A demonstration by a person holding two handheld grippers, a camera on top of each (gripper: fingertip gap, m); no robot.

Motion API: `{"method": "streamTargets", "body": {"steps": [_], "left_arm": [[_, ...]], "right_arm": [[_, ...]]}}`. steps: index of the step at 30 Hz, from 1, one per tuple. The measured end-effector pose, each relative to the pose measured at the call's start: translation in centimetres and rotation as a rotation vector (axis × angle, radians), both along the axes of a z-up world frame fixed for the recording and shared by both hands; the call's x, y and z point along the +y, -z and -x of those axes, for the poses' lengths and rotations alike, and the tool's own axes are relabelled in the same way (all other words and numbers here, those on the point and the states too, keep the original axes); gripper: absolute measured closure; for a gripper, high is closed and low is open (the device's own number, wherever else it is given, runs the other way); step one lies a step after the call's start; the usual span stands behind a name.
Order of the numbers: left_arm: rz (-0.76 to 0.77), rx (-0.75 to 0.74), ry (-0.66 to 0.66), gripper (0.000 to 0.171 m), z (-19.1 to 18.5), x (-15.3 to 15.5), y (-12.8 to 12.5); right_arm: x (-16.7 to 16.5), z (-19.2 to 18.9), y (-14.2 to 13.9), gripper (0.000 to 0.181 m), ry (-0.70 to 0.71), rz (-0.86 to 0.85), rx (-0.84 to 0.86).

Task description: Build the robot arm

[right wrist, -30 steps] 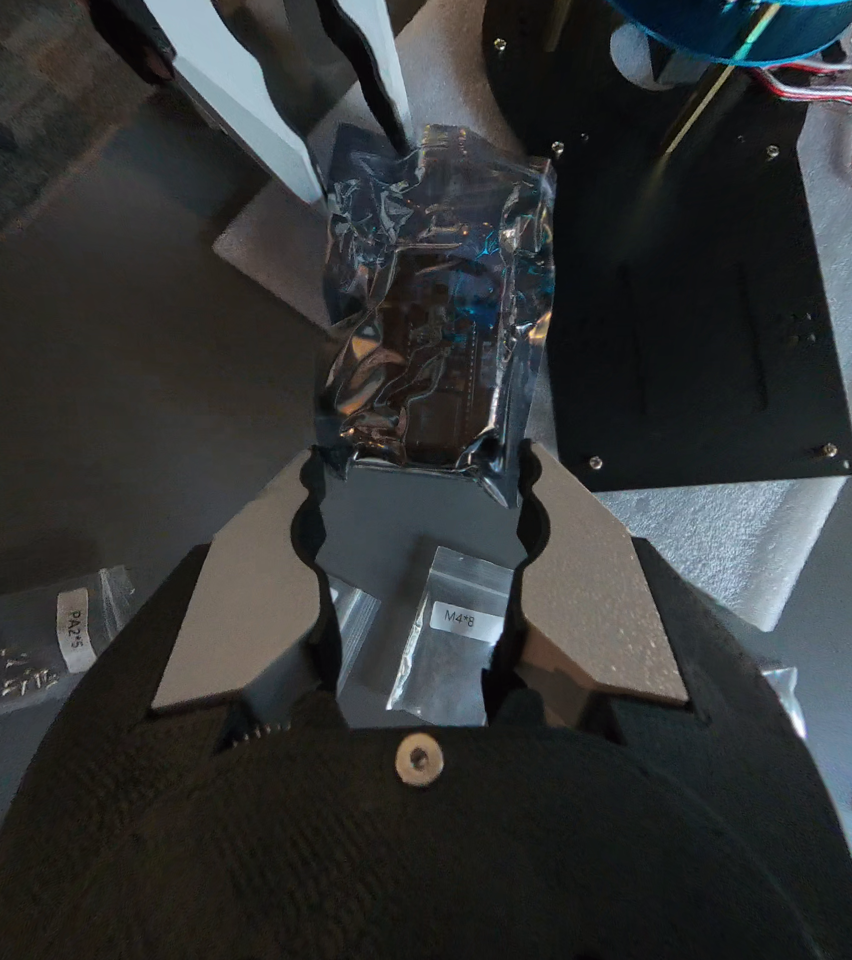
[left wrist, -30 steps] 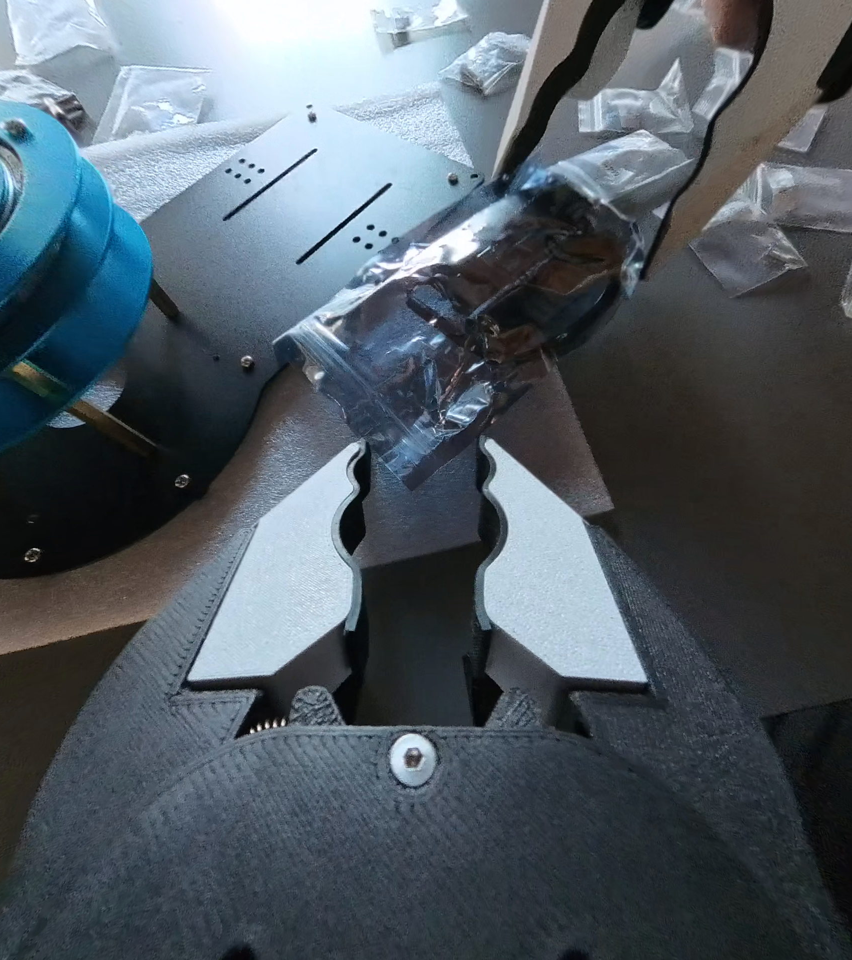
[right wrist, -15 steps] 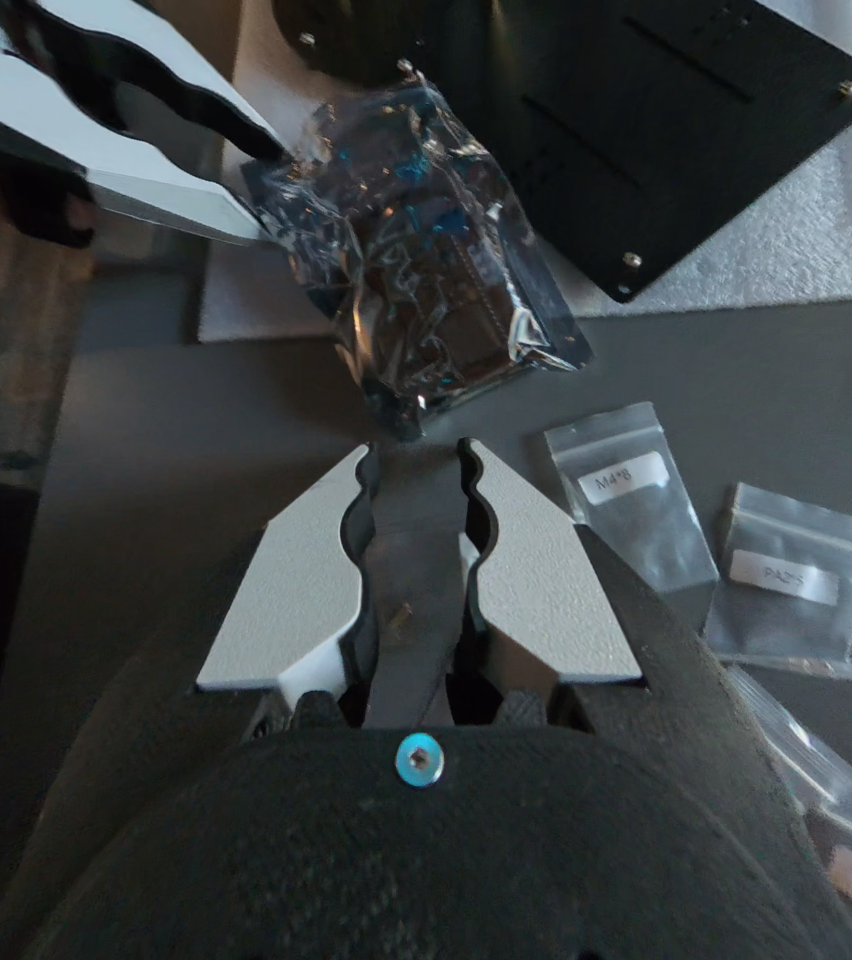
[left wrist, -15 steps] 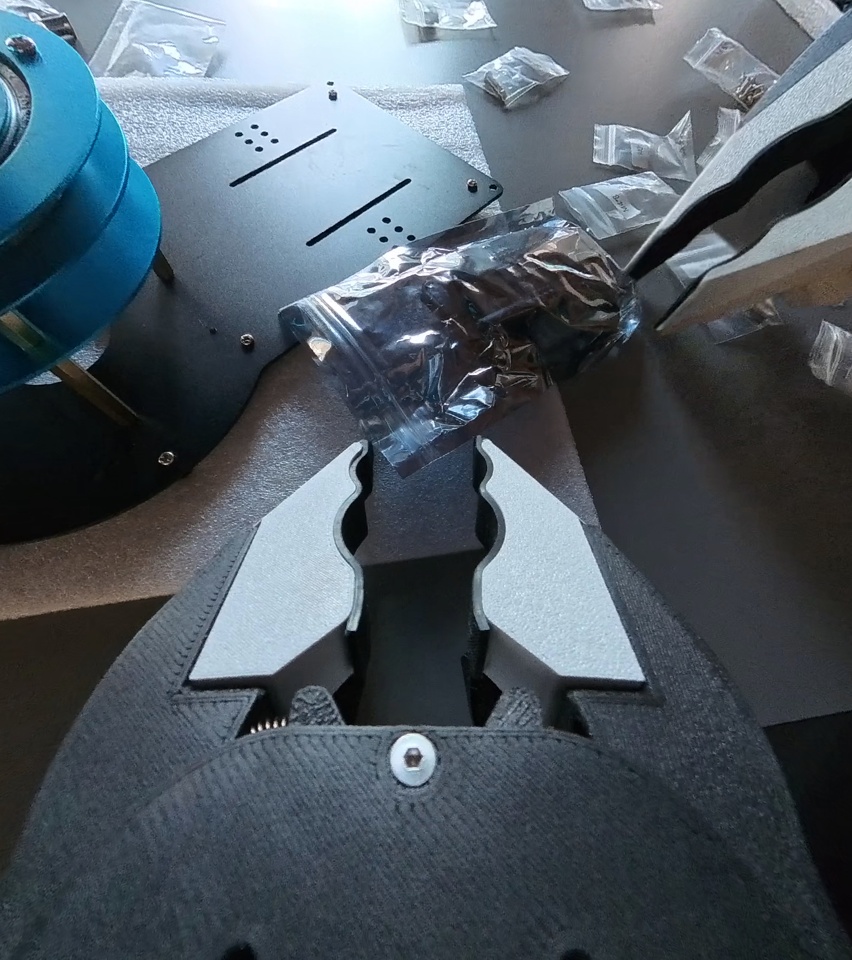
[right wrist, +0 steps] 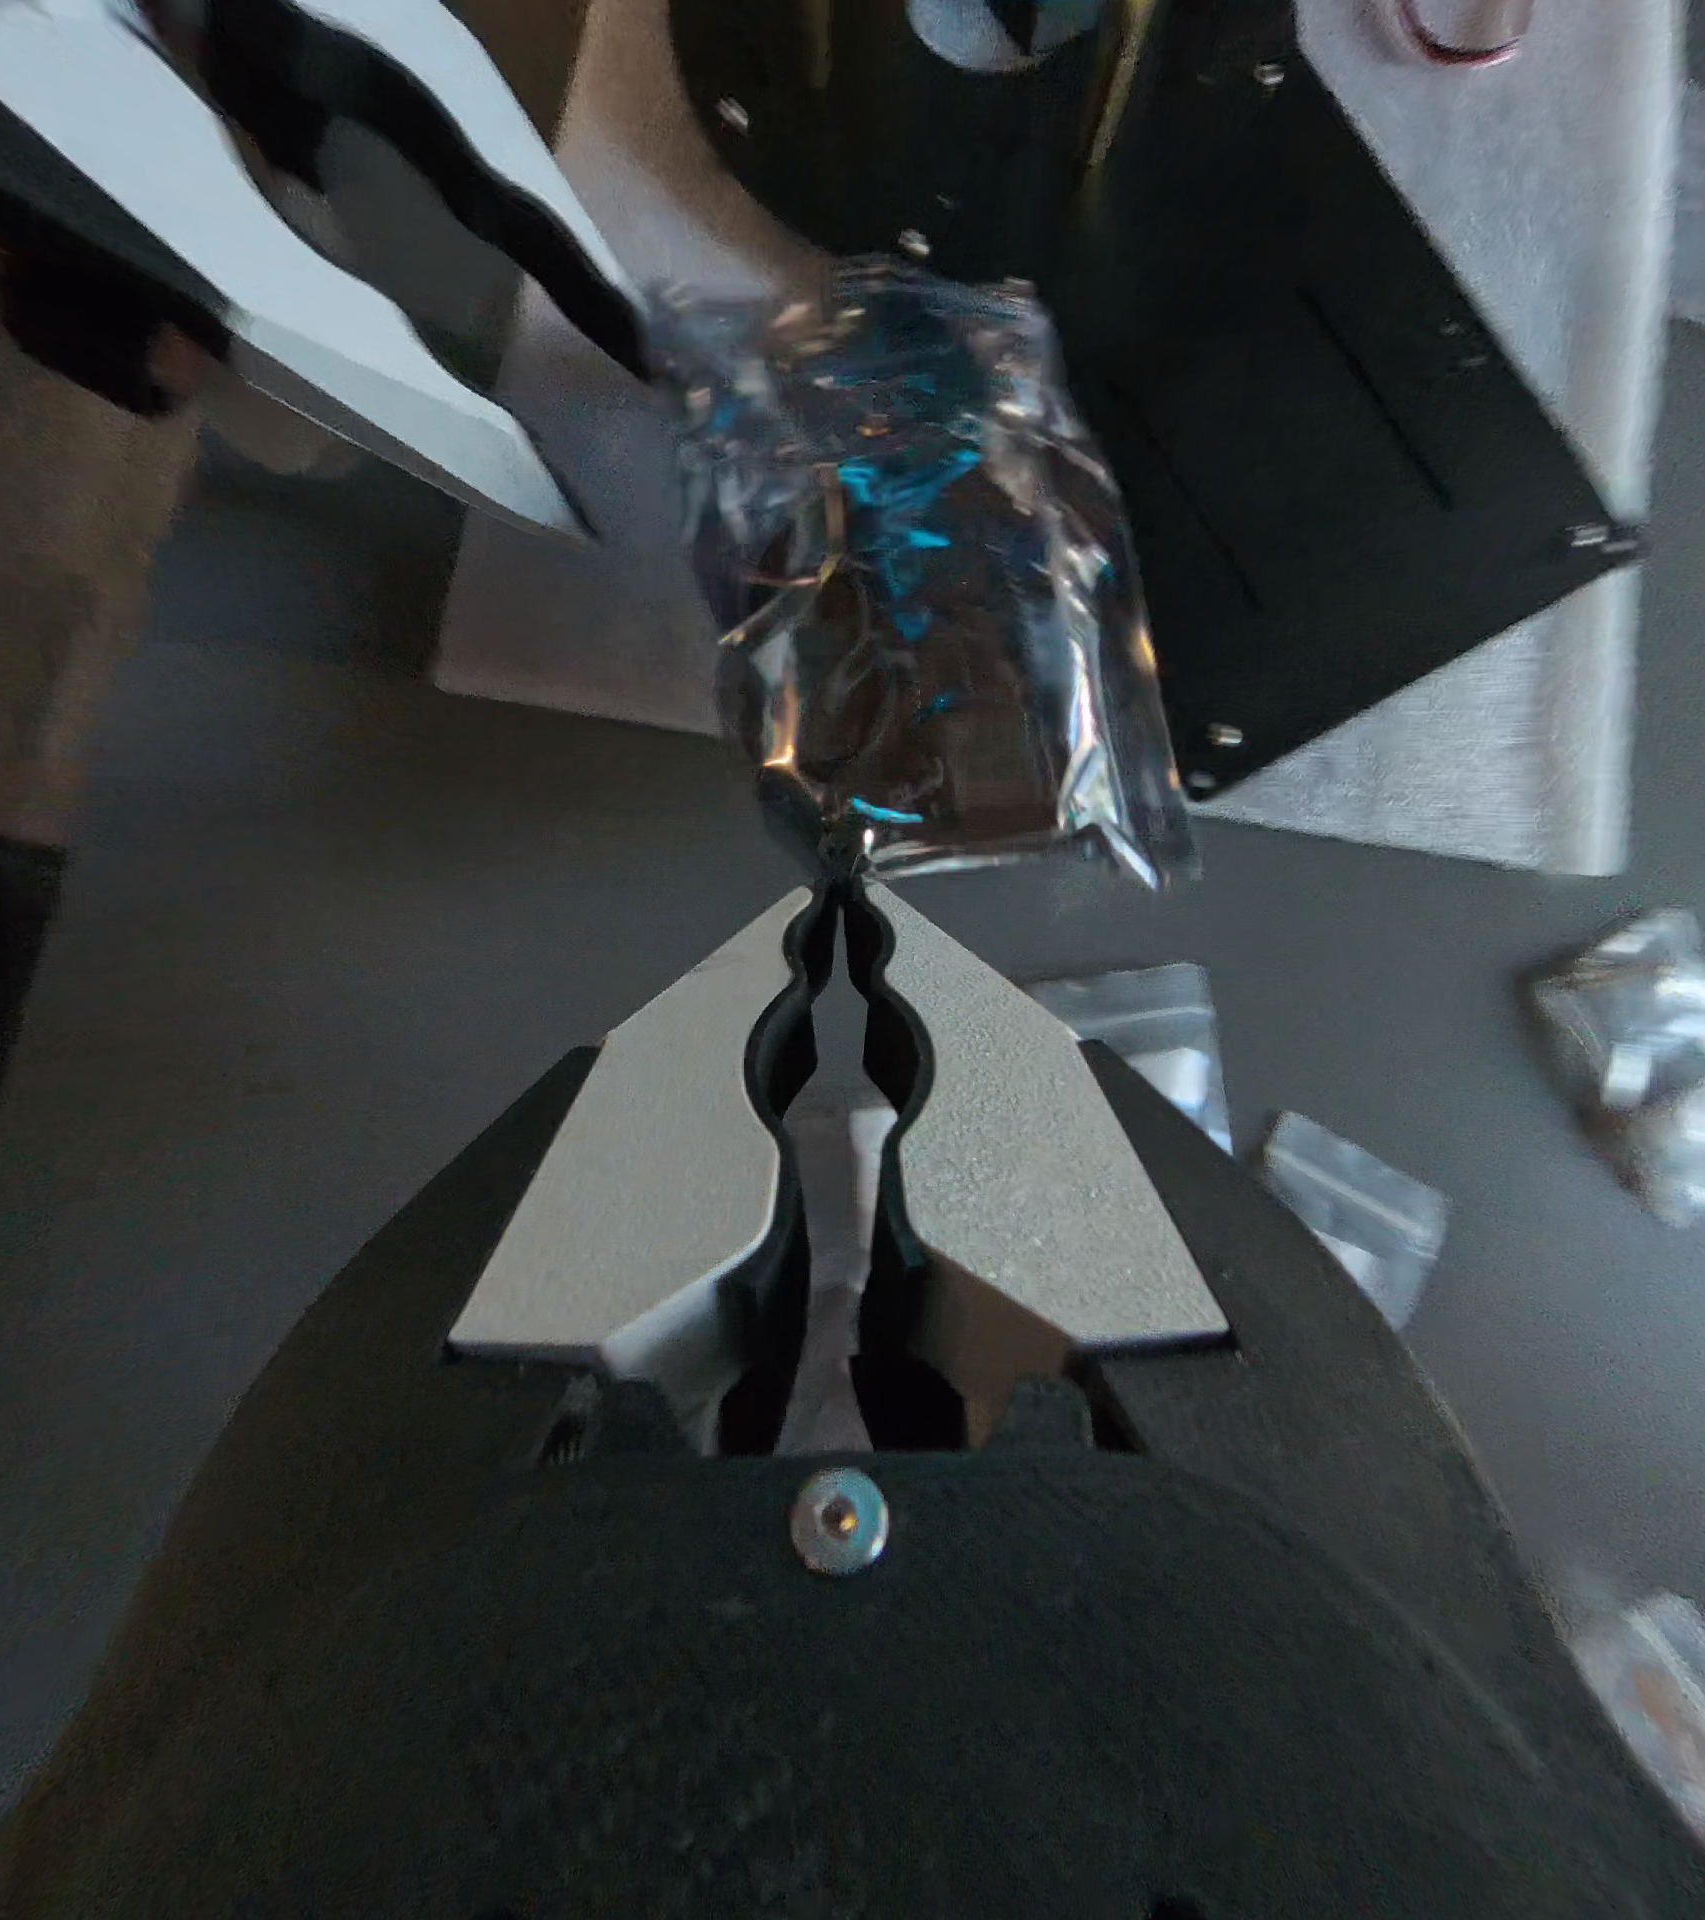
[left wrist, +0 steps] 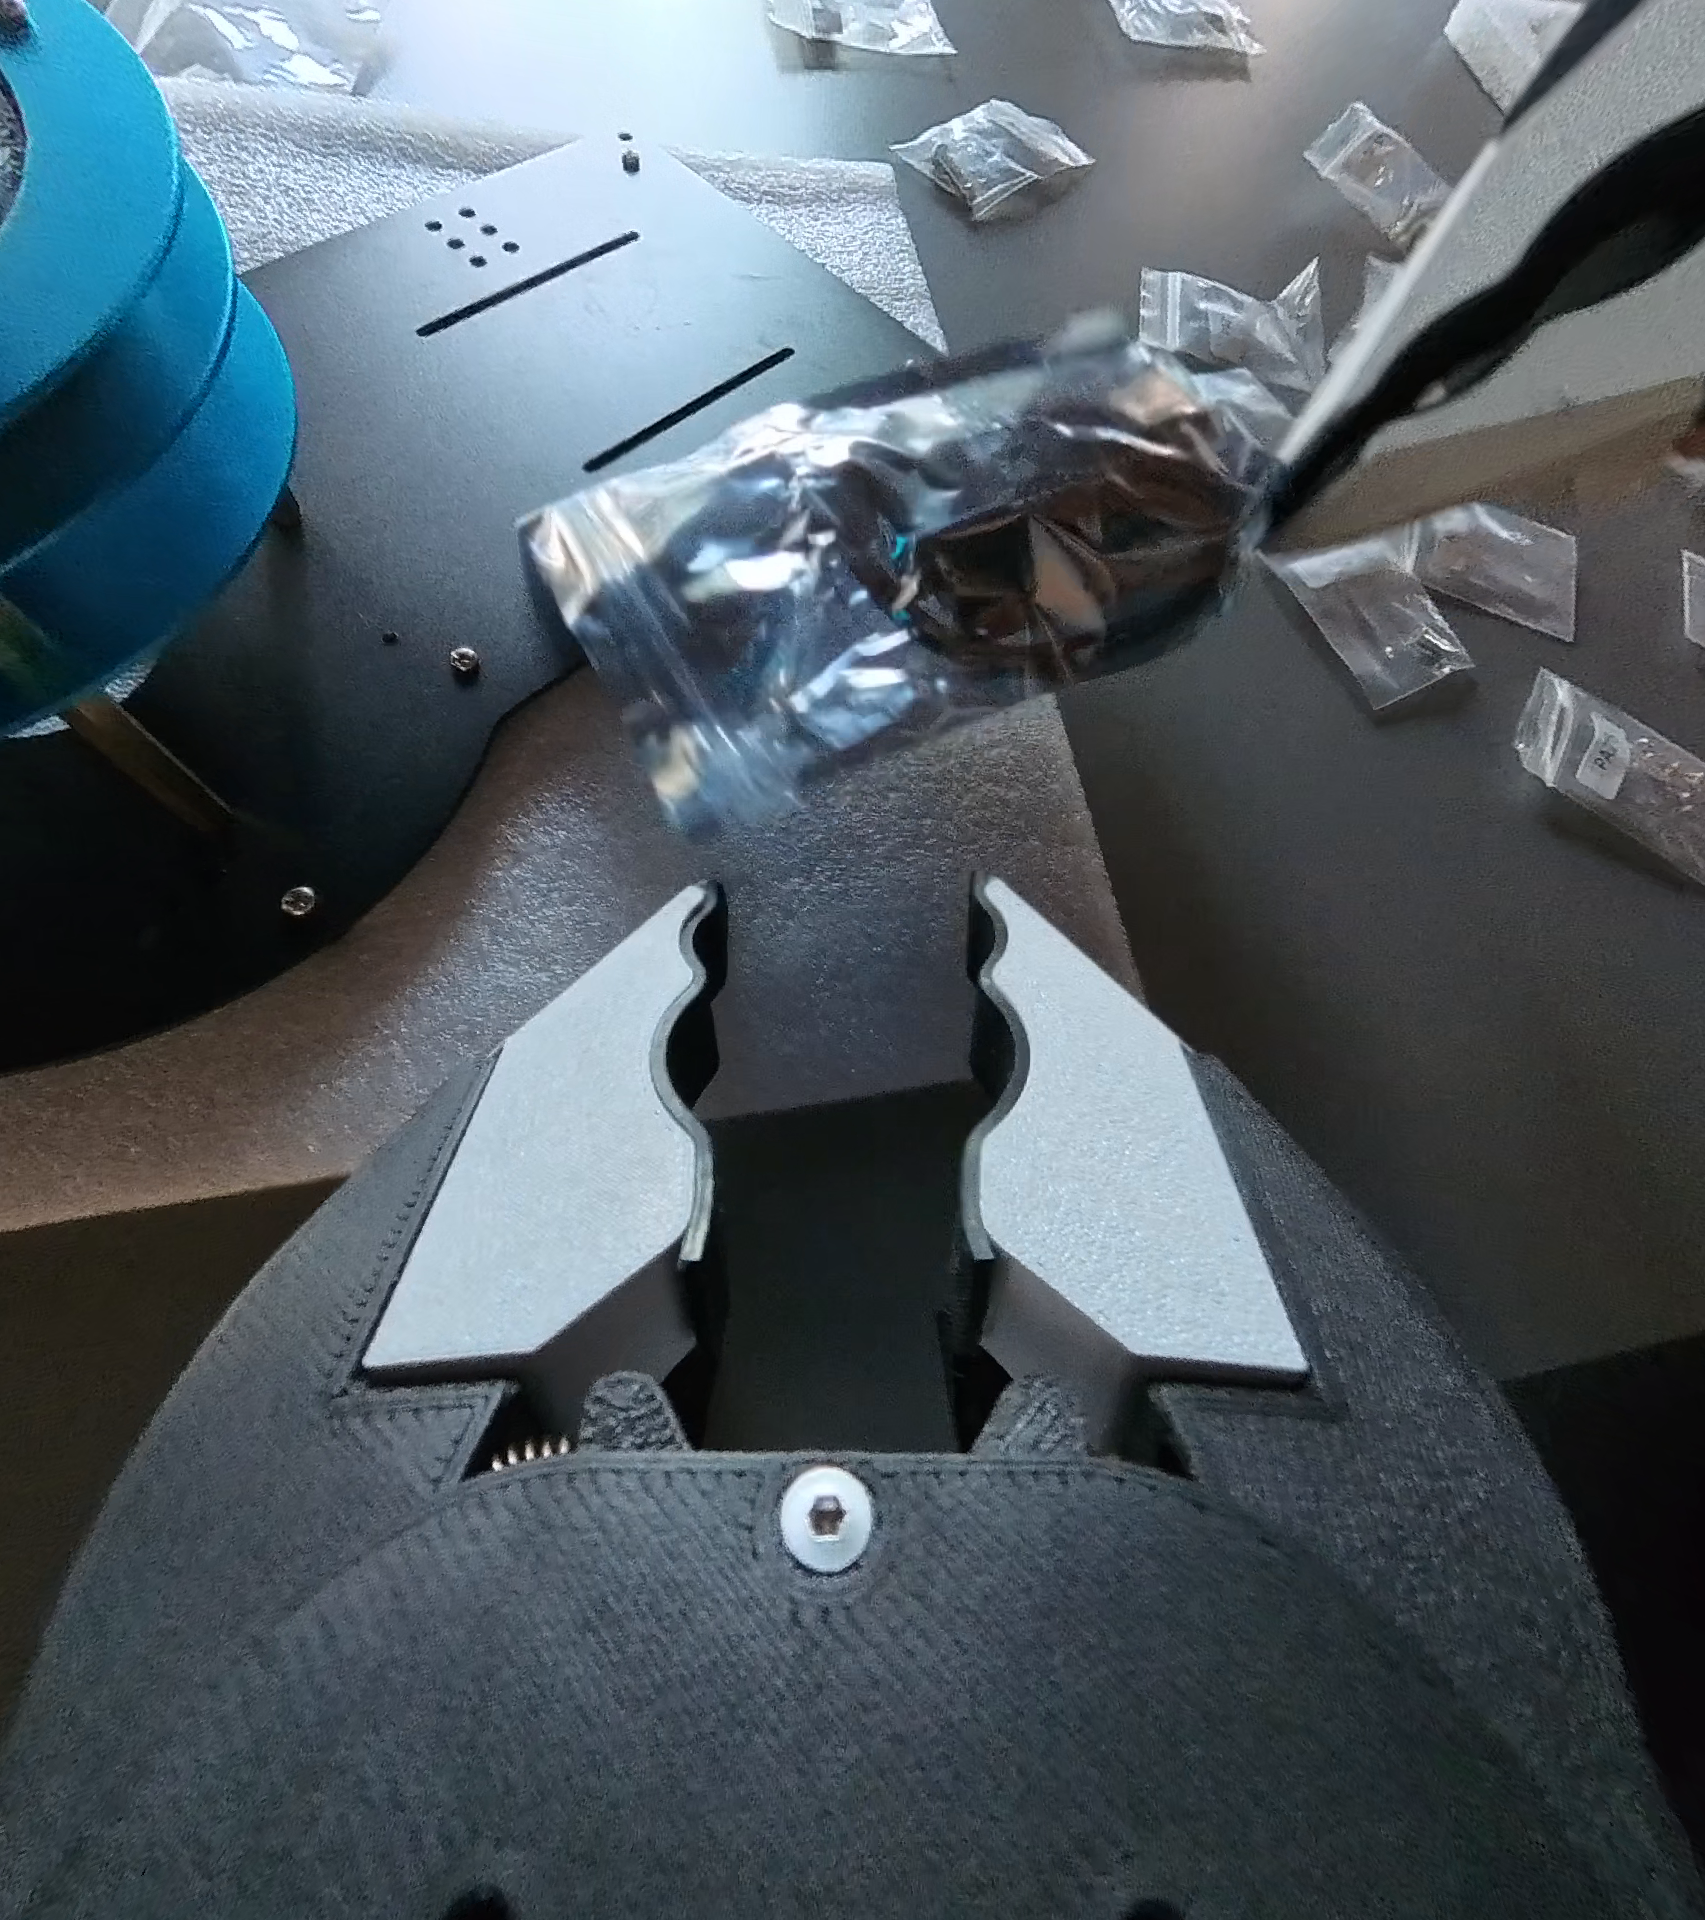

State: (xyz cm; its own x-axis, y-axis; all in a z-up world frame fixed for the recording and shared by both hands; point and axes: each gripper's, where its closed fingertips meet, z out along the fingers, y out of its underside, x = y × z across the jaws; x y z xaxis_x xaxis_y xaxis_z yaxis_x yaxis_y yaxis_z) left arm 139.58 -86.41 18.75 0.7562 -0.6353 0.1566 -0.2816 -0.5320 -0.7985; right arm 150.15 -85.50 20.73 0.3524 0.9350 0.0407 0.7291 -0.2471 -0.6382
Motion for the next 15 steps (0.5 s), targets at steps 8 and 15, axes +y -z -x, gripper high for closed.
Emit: {"method": "streamTargets", "body": {"steps": [8, 15], "left_arm": [[0.014, -0.038, 0.017, 0.122, 0.5, -1.4, -0.3], [0.011, -0.069, 0.003, 0.120, 1.3, -2.4, -0.6]], "right_arm": [[-3.4, 1.3, -1.1, 0.181, -0.148, 0.067, -0.099], [-3.1, 1.2, -1.7, 0.181, -0.208, -0.067, -0.186]]}}
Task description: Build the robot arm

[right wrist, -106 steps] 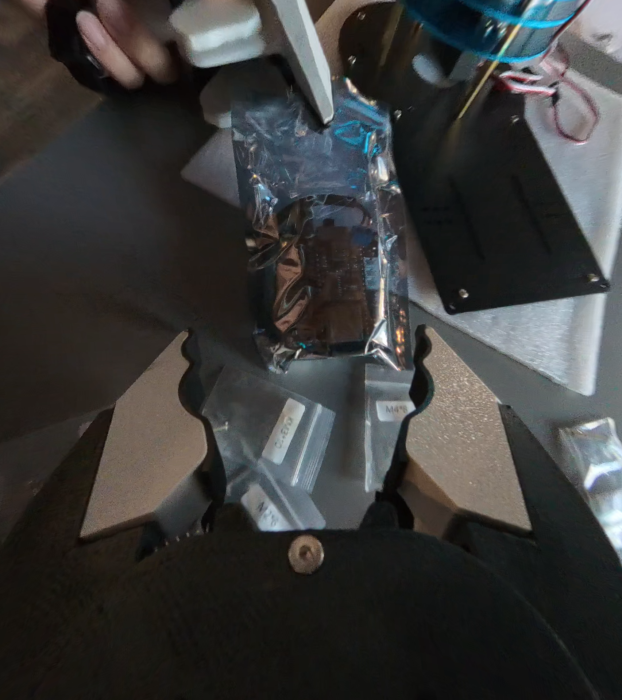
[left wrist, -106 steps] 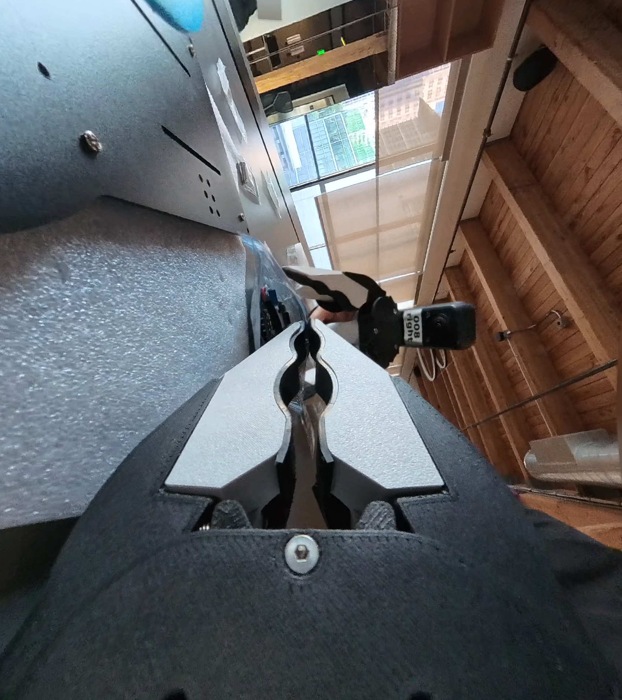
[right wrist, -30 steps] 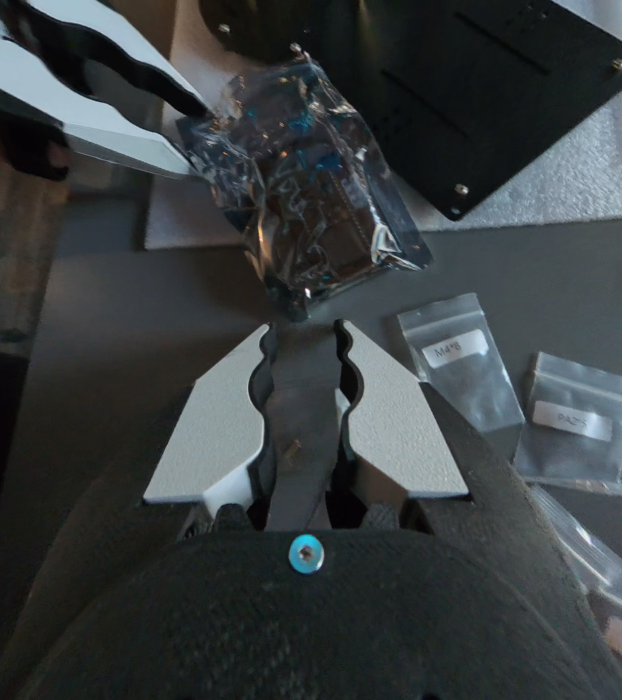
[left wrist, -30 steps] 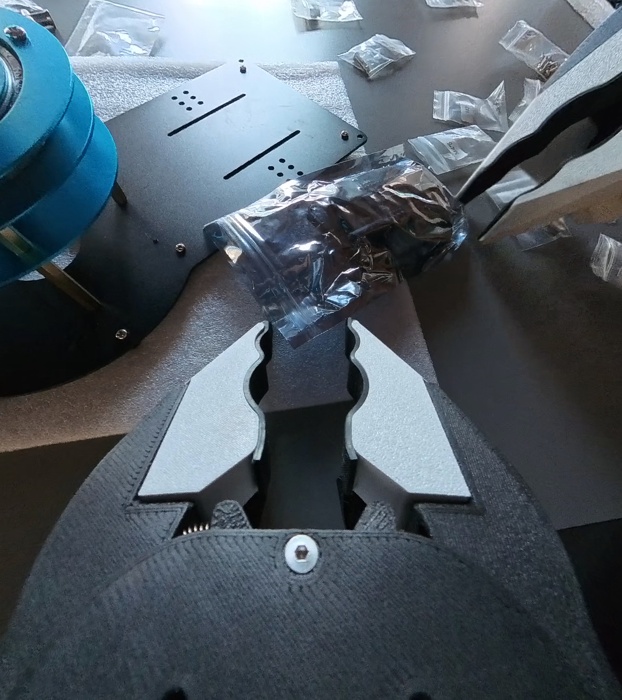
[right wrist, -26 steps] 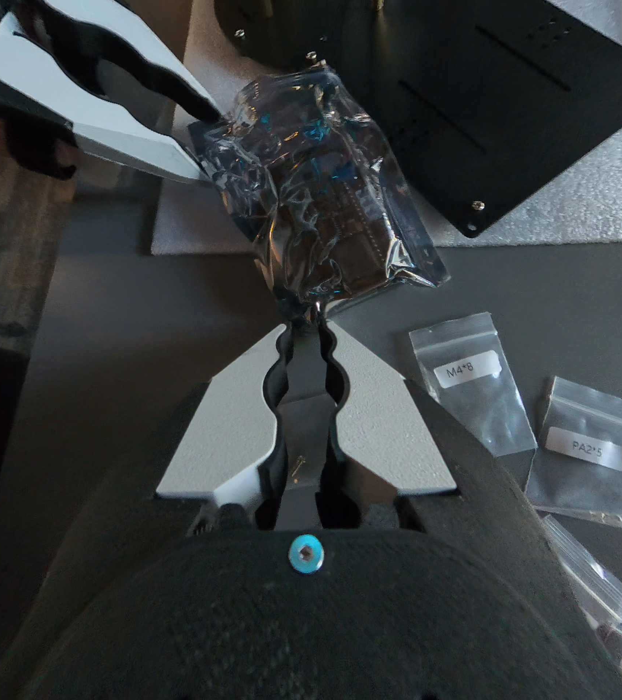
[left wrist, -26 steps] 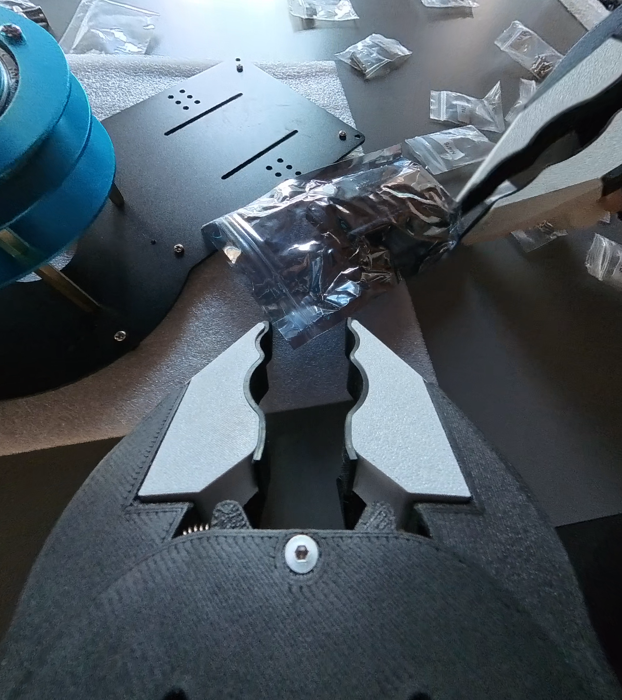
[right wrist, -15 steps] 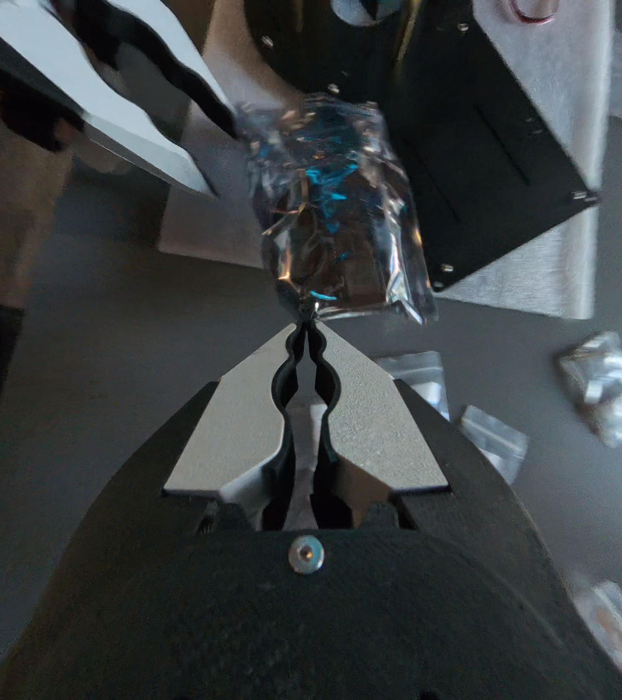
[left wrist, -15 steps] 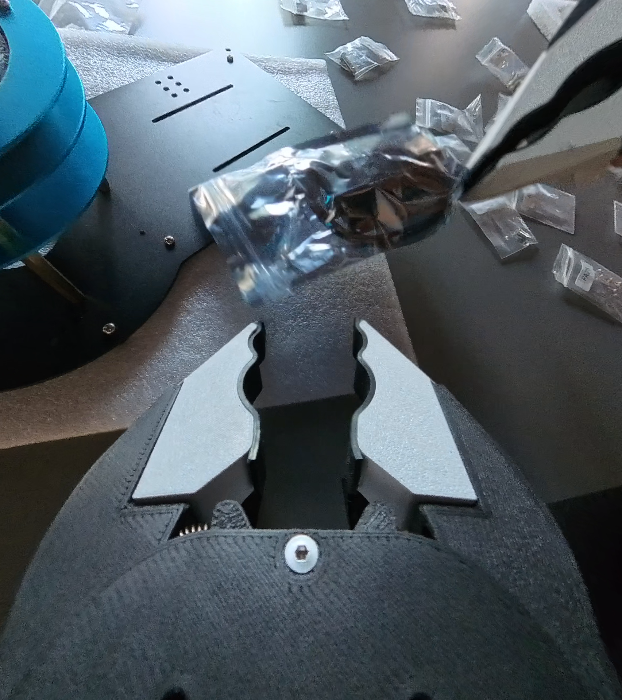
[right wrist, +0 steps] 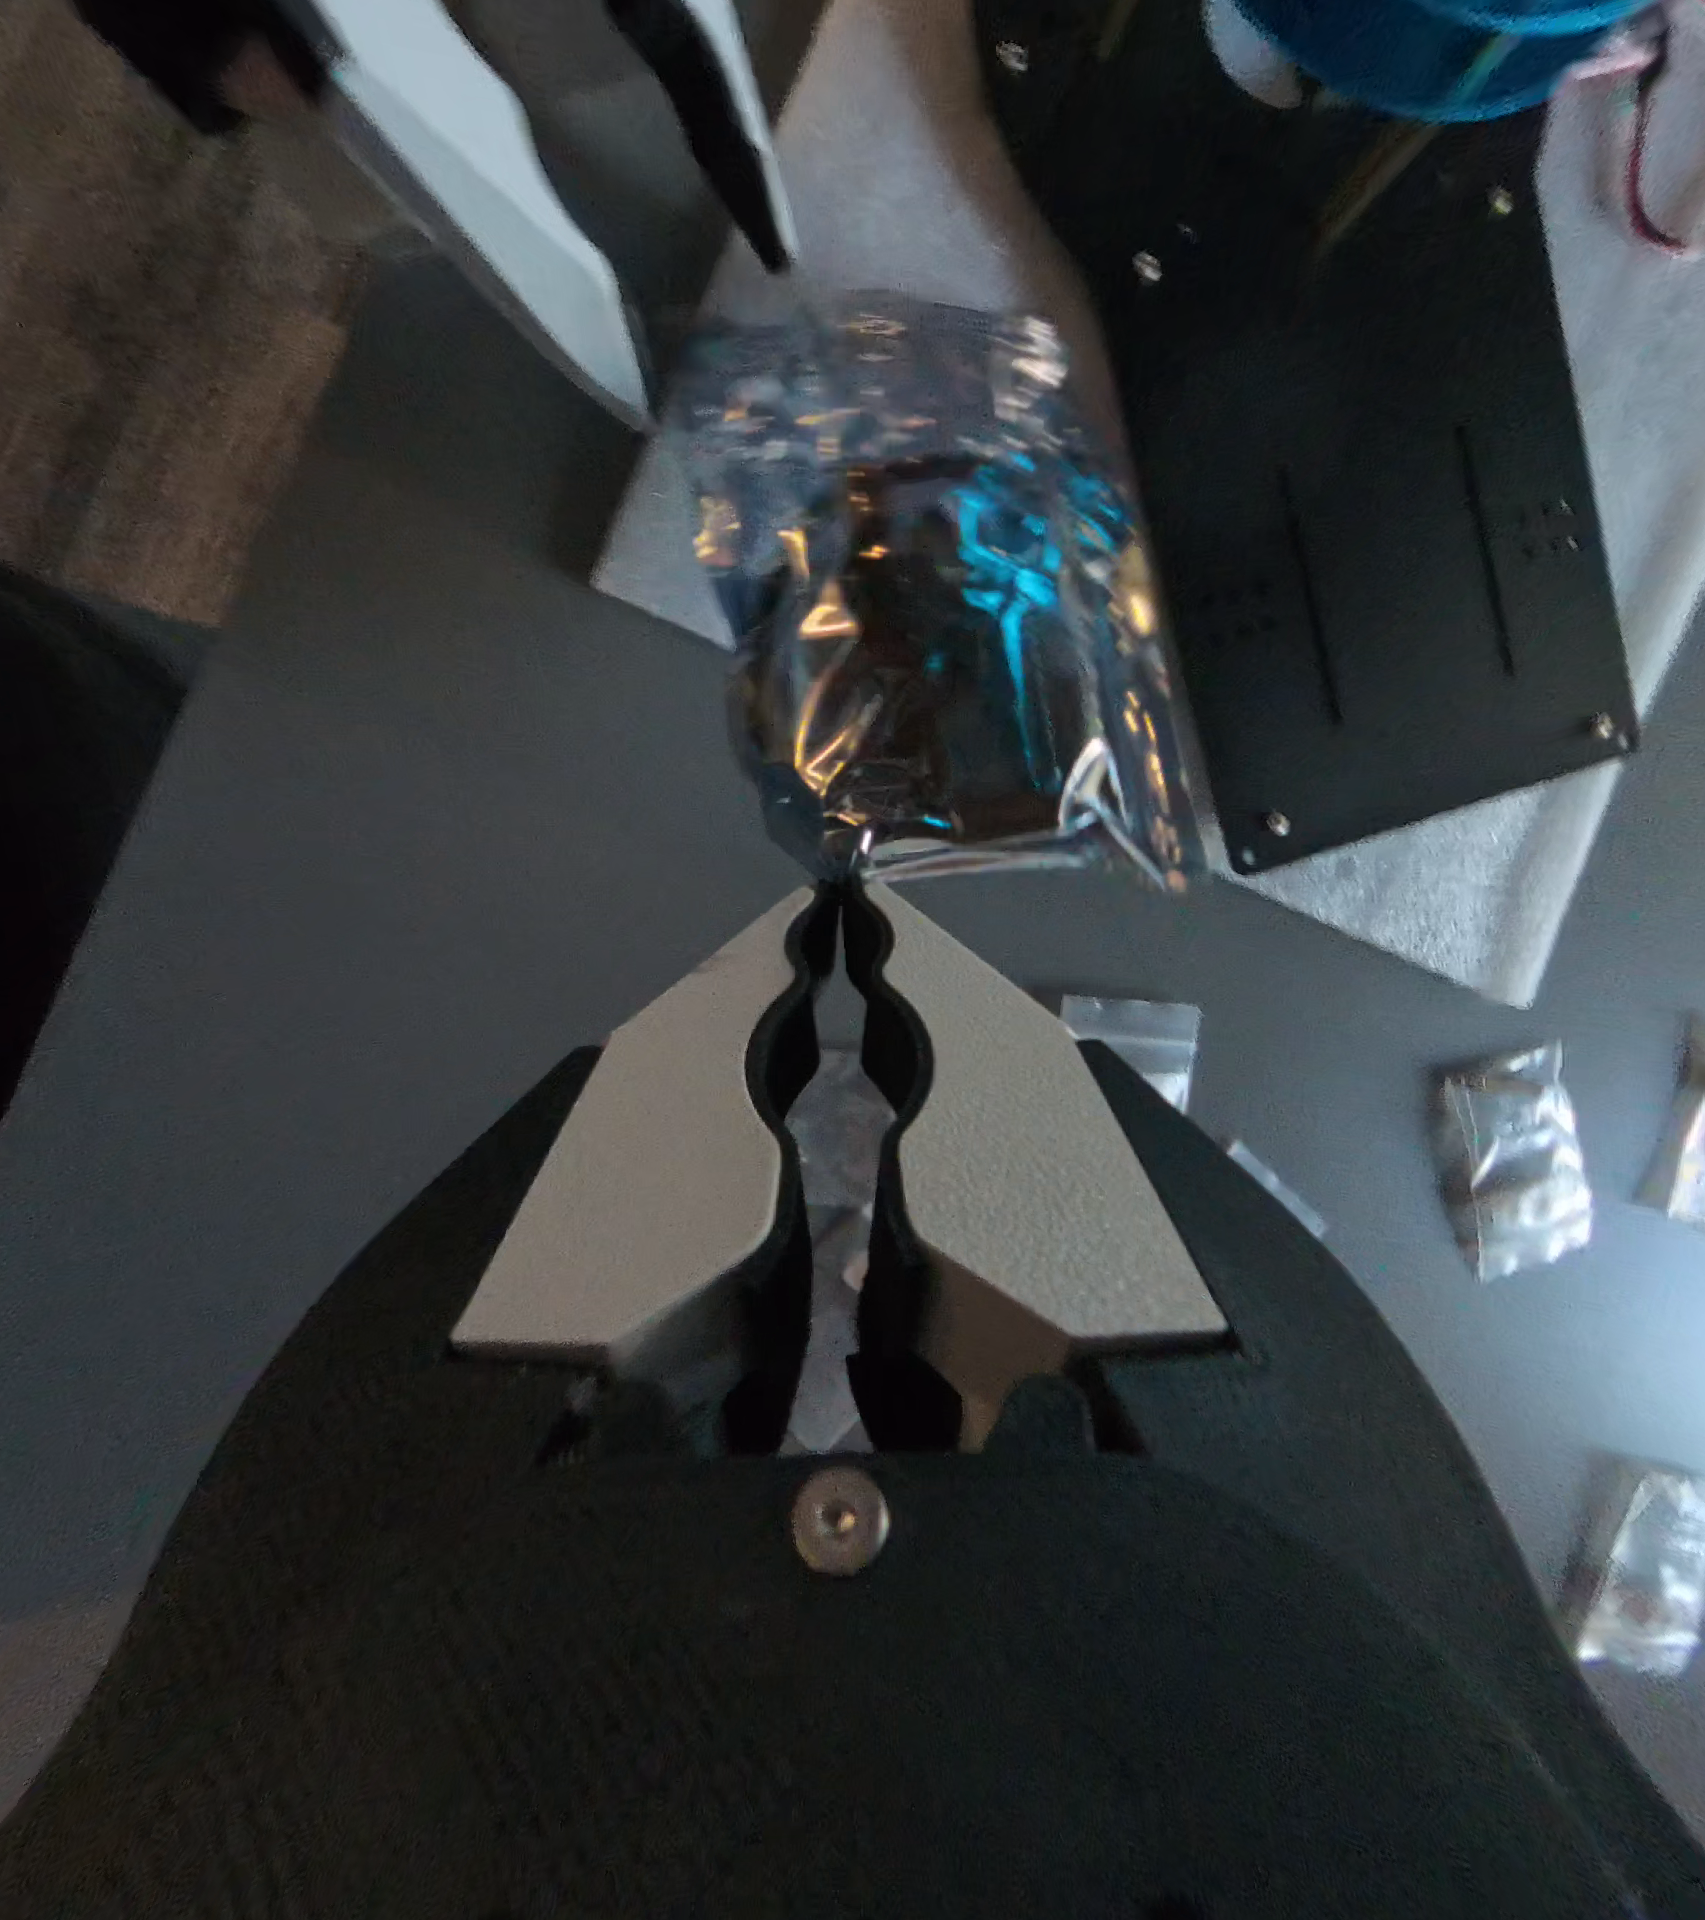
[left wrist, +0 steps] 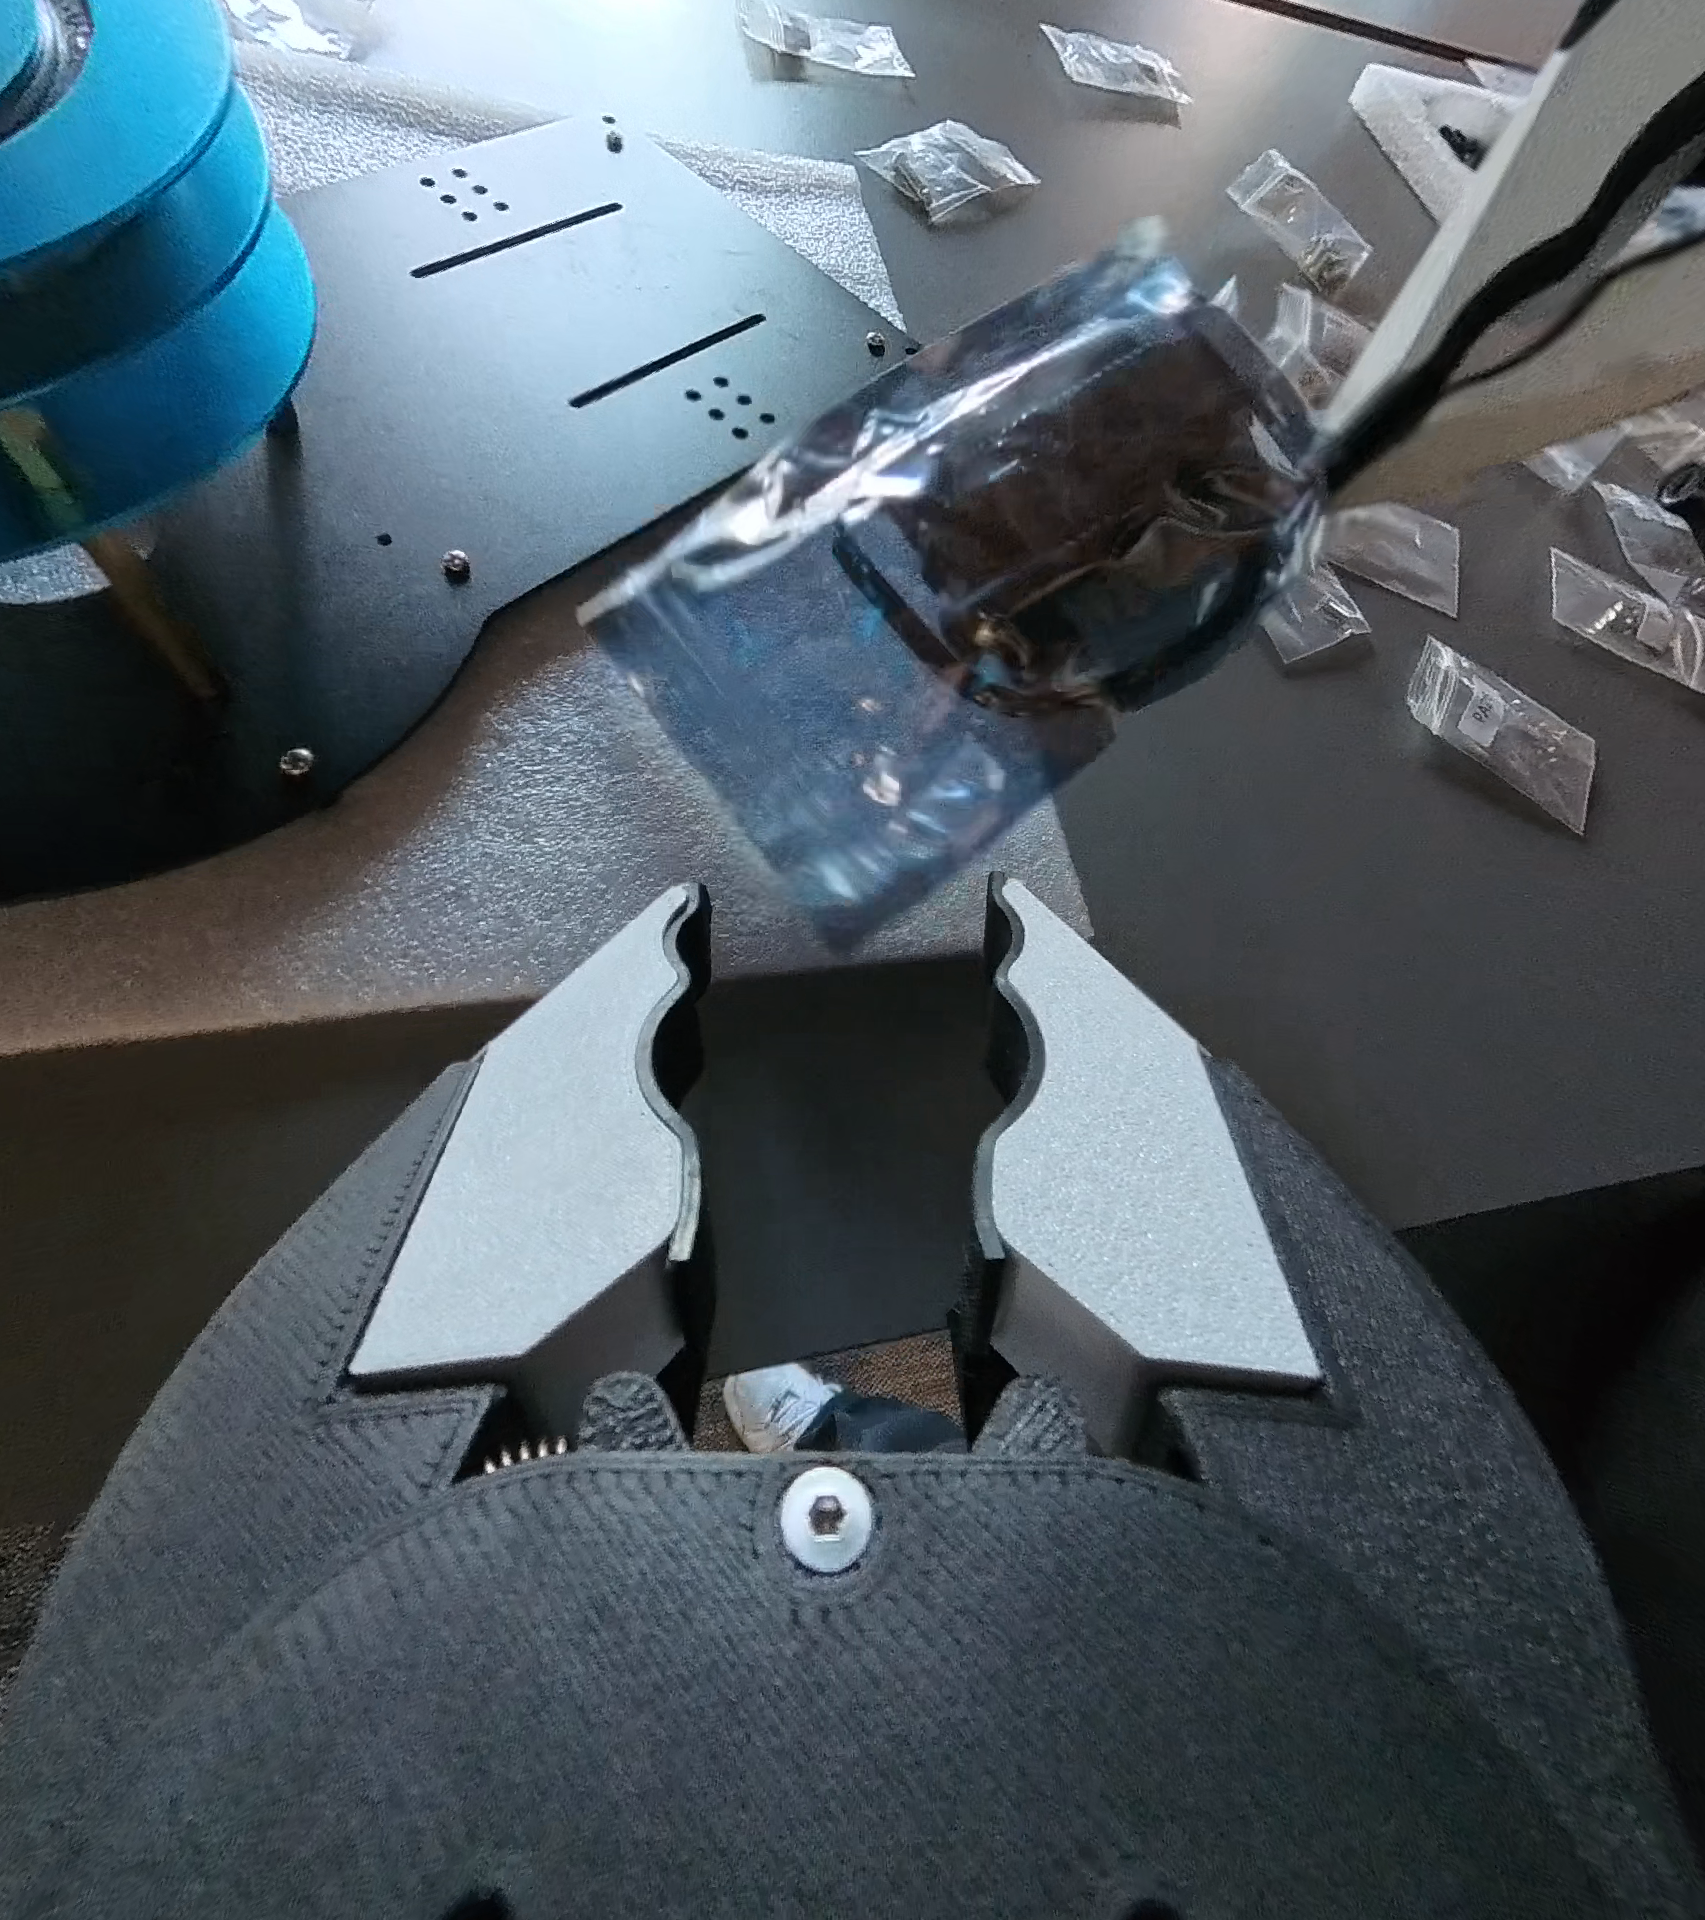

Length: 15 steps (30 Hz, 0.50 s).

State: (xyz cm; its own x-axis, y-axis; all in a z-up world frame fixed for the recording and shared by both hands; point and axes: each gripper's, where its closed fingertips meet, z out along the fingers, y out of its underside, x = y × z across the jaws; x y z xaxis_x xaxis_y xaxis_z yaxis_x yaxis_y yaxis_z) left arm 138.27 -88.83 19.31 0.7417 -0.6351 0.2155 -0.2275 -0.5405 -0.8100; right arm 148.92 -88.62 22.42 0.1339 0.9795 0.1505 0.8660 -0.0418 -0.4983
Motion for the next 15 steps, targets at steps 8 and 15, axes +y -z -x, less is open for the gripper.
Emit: {"method": "streamTargets", "body": {"steps": [8, 15], "left_arm": [[-0.012, -0.066, 0.012, 0.120, -0.2, 0.6, -0.8], [-0.005, -0.083, 0.102, 0.117, -0.9, -0.1, -0.6]], "right_arm": [[1.0, -0.6, -2.1, 0.181, 0.044, 0.038, -0.014], [2.5, -0.6, -3.0, 0.181, -0.003, -0.062, -0.060]]}}
